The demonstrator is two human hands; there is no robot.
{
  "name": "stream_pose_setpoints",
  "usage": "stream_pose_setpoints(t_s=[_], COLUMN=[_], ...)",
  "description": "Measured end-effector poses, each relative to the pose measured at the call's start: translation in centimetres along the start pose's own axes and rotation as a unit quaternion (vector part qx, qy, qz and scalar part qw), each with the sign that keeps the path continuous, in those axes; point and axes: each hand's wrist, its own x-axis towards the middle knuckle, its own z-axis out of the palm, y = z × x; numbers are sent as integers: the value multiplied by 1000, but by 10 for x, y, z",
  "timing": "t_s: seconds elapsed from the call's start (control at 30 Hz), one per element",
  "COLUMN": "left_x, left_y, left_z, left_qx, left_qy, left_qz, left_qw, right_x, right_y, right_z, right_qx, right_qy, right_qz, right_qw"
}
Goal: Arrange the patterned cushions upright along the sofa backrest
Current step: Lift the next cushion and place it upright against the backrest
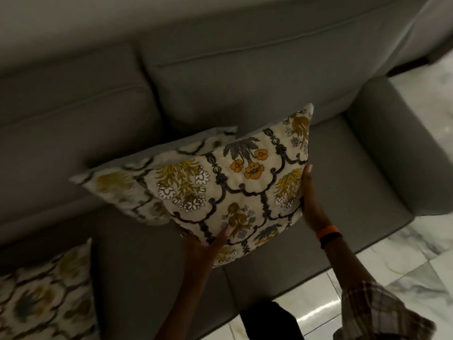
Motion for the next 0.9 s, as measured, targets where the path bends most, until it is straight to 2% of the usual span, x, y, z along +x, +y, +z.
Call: stream_pose_setpoints(t_s=[0.17, 0.27, 0.43, 0.6, 0.7, 0.83, 0.9], left_x=[58, 97, 149, 177, 191, 213, 219], left_y=[13, 7, 6, 1, -2, -9, -16], left_z=[143, 220, 330, 407, 436, 455, 453], left_qx=[48, 70, 105, 119, 140, 158, 159], left_qy=[-96, -149, -183, -170, -143, -114, -100], left_qz=[57, 40, 65, 60, 57, 47, 46], left_qw=[993, 985, 975, 976, 978, 980, 981], right_x=[101, 171, 272, 355, 367, 370, 361], right_y=[-11, -8, -13, 0, -1, 21, 36], right_z=[-124, -189, -276, -338, -344, -345, -336], right_qx=[15, 26, 57, 92, 108, 114, 97], right_qy=[34, 66, 115, 107, 131, 117, 161], right_qz=[6, -7, -30, -22, -32, -27, -19], right_qw=[999, 997, 991, 990, 985, 986, 982])
